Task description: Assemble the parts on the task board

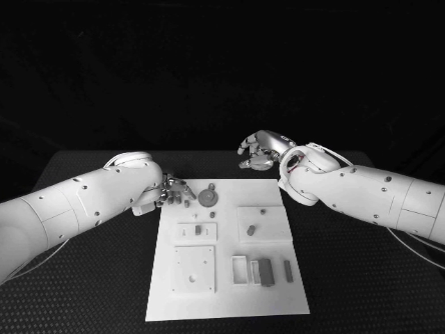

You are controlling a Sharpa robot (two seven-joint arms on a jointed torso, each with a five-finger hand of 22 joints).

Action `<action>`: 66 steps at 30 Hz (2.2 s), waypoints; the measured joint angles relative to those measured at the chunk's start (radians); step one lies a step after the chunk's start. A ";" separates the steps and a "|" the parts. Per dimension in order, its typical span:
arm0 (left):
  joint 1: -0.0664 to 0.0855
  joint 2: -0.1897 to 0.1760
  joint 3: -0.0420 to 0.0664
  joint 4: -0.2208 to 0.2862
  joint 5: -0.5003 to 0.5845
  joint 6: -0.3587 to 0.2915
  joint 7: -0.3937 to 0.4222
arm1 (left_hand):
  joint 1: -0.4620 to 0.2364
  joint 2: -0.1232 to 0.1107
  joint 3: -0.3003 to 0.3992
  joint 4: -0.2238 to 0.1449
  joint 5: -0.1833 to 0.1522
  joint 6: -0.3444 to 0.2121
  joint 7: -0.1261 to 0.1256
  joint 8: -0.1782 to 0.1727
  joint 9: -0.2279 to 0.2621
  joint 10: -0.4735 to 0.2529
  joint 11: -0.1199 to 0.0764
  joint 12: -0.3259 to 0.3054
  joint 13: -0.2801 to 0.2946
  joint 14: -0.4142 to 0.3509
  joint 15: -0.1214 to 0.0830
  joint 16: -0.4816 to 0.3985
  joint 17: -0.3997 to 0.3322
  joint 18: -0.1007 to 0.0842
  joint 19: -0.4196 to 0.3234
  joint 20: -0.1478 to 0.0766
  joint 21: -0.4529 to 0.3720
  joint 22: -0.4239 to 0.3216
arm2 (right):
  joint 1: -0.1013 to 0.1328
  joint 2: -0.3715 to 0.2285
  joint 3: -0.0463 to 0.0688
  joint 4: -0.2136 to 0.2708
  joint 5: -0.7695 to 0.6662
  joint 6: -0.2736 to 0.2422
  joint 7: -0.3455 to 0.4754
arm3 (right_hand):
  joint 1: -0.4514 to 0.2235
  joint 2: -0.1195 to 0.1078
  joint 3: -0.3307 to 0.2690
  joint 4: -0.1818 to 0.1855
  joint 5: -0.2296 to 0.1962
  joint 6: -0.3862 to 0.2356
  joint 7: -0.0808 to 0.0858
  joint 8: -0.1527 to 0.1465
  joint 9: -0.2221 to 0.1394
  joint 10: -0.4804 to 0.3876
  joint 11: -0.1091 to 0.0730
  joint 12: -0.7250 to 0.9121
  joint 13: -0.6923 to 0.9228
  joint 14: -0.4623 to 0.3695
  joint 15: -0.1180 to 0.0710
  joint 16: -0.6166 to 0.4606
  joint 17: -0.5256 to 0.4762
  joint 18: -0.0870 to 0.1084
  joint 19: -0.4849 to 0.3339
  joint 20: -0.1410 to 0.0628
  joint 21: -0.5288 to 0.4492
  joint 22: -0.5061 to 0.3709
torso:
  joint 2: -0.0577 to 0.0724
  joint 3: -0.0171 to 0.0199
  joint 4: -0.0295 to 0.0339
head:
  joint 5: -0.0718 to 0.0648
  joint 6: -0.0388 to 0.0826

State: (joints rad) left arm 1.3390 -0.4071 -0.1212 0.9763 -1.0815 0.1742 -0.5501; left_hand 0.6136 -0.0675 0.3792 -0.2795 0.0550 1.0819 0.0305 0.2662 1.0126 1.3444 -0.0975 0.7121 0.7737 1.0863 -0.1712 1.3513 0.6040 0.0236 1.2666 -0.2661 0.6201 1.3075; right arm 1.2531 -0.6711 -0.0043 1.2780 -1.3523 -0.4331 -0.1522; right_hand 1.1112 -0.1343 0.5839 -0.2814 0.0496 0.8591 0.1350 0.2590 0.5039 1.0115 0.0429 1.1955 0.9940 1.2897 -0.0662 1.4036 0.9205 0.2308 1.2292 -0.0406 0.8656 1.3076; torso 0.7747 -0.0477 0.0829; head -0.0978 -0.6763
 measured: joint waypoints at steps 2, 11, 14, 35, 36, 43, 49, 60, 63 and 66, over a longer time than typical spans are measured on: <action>-0.003 0.003 -0.001 -0.006 0.000 0.003 0.001 | 0.004 0.004 0.000 0.000 0.000 0.000 0.000 0.000 0.000 0.000 0.000 0.000 0.000 0.000 0.000 0.000 0.000 0.000 0.000 0.000 0.000 0.000 | 0.000 0.000 0.000 0.000 0.000 0.000 0.000 | 0.000 0.000 0.000 0.000 0.000 0.000 0.000 0.000 0.000 0.000 0.000 0.000 0.000 0.000 0.000 0.000 0.000 0.000 0.000 0.000 0.000 0.000 | 0.000 -0.0001 -0.0003 | 0.000 0.000; -0.005 0.008 -0.003 -0.022 0.000 0.011 0.004 | 0.005 0.005 0.003 -0.003 0.000 0.000 0.000 -0.004 0.000 0.000 0.000 0.000 0.000 0.000 0.000 0.000 0.000 0.000 0.000 0.000 0.000 0.000 | 0.000 0.000 0.000 0.000 0.000 0.000 0.000 | 0.000 0.000 0.000 0.000 0.000 0.000 0.000 0.000 0.000 0.000 0.000 0.000 0.000 0.000 0.000 0.000 0.000 0.000 0.000 0.000 -0.004 0.000 | 0.001 -0.0004 -0.0007 | -0.002 -0.002; -0.005 0.012 -0.003 -0.026 0.000 0.013 0.006 | 0.005 0.005 0.003 -0.003 0.000 0.000 0.000 -0.004 -0.001 0.000 0.000 0.000 0.000 0.000 0.000 0.000 -0.001 0.000 0.000 0.000 0.000 0.000 | 0.000 0.001 0.000 0.000 0.000 0.000 0.000 | 0.000 0.000 0.000 0.000 0.000 0.000 0.000 0.000 0.000 0.000 0.000 0.000 0.000 0.000 0.000 0.000 0.000 0.000 0.000 0.000 -0.004 0.000 | 0.000 -0.0006 0.0000 | -0.003 -0.003; -0.013 0.025 -0.006 -0.044 -0.001 0.021 0.012 | 0.034 0.034 0.006 -0.006 0.000 0.058 -0.003 -0.016 -0.001 -0.078 0.012 0.000 0.001 -0.004 0.003 0.000 -0.004 -0.001 -0.003 0.004 -0.001 0.000 | -0.001 0.009 0.000 -0.004 0.001 0.001 0.000 | 0.000 0.000 0.000 0.000 0.000 -0.005 0.001 0.000 -0.001 0.000 0.000 0.000 -0.001 0.000 0.000 0.000 0.000 0.000 -0.002 0.002 -0.004 0.000 | 0.000 -0.0008 0.0004 | -0.003 -0.009; -0.013 0.026 -0.006 -0.044 -0.001 0.022 0.012 | 0.034 0.034 0.006 -0.006 0.000 0.058 -0.003 -0.016 -0.001 -0.078 0.012 0.000 0.001 -0.004 0.003 0.000 -0.004 -0.001 -0.004 0.004 -0.001 0.000 | -0.001 0.010 0.000 -0.004 0.001 0.001 0.000 | 0.000 0.000 0.000 0.000 0.000 -0.005 0.001 0.000 -0.001 0.000 0.000 0.000 -0.001 0.000 0.000 0.000 0.000 0.000 -0.002 0.002 -0.004 0.000 | -0.001 -0.0008 0.0004 | -0.003 -0.010; -0.015 0.029 -0.006 -0.044 0.001 0.025 0.014 | 0.043 0.035 0.006 -0.006 0.000 0.058 -0.004 -0.015 0.000 -0.078 0.012 0.003 0.001 -0.007 0.000 0.000 -0.006 -0.001 -0.004 0.004 -0.001 0.000 | -0.002 0.010 0.000 -0.005 0.001 0.001 0.000 | 0.000 0.000 -0.003 0.003 0.000 -0.004 0.002 0.000 -0.001 0.000 0.000 0.000 -0.001 0.000 0.000 0.000 0.000 0.000 0.000 0.000 -0.004 0.000 | -0.001 -0.0008 0.0004 | -0.003 -0.011; -0.016 0.028 -0.006 -0.046 0.004 0.025 0.016 | 0.058 0.050 0.006 -0.006 0.000 0.061 0.000 -0.015 0.000 -0.083 0.017 0.003 0.001 -0.010 0.002 0.002 -0.008 -0.001 -0.005 0.005 -0.001 0.001 | -0.002 0.010 0.000 -0.005 0.001 0.002 0.000 | 0.000 0.000 -0.003 0.003 0.000 -0.003 0.003 0.000 -0.001 0.000 0.000 0.004 -0.001 0.000 0.000 0.000 0.000 0.000 0.000 0.000 -0.004 0.000 | -0.001 -0.0007 0.0004 | -0.003 -0.012; -0.016 0.028 -0.006 -0.048 0.020 0.025 0.019 | 0.110 0.049 0.050 0.022 0.000 0.062 0.000 -0.023 0.001 -0.084 0.018 0.007 -0.002 -0.011 0.003 0.008 -0.016 -0.001 -0.007 0.007 -0.001 0.000 | -0.002 0.010 0.000 -0.005 0.002 0.003 0.000 | -0.004 0.004 -0.003 0.003 0.000 -0.003 0.003 0.000 -0.001 0.000 0.000 0.004 -0.001 0.000 0.000 0.000 0.000 0.000 0.000 0.000 -0.004 0.000 | -0.001 -0.0006 0.0004 | -0.004 -0.012; -0.016 0.028 -0.006 -0.049 0.026 0.025 0.019 | 0.117 0.056 0.061 0.021 0.000 0.062 0.000 -0.026 0.002 -0.085 0.019 0.007 -0.002 -0.011 0.003 0.008 -0.017 -0.001 -0.007 0.007 -0.001 0.000 | -0.002 0.011 0.000 -0.006 0.002 0.004 0.000 | -0.004 0.004 -0.003 0.003 0.000 -0.003 0.003 0.000 -0.001 0.000 0.000 0.004 -0.001 0.000 0.000 0.000 0.000 0.000 -0.002 -0.002 -0.004 0.000 | -0.001 -0.0006 0.0004 | -0.004 -0.012; -0.016 0.029 -0.006 -0.052 0.035 0.025 0.021 | 0.130 0.069 0.075 0.017 0.000 0.065 0.001 -0.027 0.002 -0.085 0.019 0.008 -0.003 -0.012 0.004 0.008 -0.019 -0.001 -0.007 0.007 -0.001 0.000 | -0.002 0.011 0.000 -0.006 0.002 0.005 0.000 | -0.004 0.004 -0.003 0.003 0.000 -0.003 0.003 0.000 -0.001 0.000 0.000 0.004 -0.001 0.000 0.000 0.000 0.000 0.000 -0.002 -0.002 -0.004 0.000 | -0.001 -0.0006 0.0004 | -0.004 -0.013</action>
State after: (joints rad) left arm 1.3230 -0.3785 -0.1273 0.9247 -1.0462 0.1997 -0.5293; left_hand 0.7435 0.0017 0.4546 -0.2623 0.0550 1.1468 0.0311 0.2390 1.0150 1.2595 -0.0784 0.7196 0.7706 1.0748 -0.1674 1.3592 0.5853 0.0229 1.2596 -0.2589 0.6195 1.3079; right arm 1.2512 -0.6602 -0.0043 1.2720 -1.3498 -0.4281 -0.1525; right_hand 1.1070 -0.1302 0.5810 -0.2785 0.0496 0.8562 0.1382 0.2591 0.5034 1.0115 0.0429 1.1994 0.9934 1.2899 -0.0664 1.4036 0.9206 0.2307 1.2272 -0.0426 0.8615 1.3074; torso 0.7739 -0.0483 0.0833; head -0.1014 -0.6893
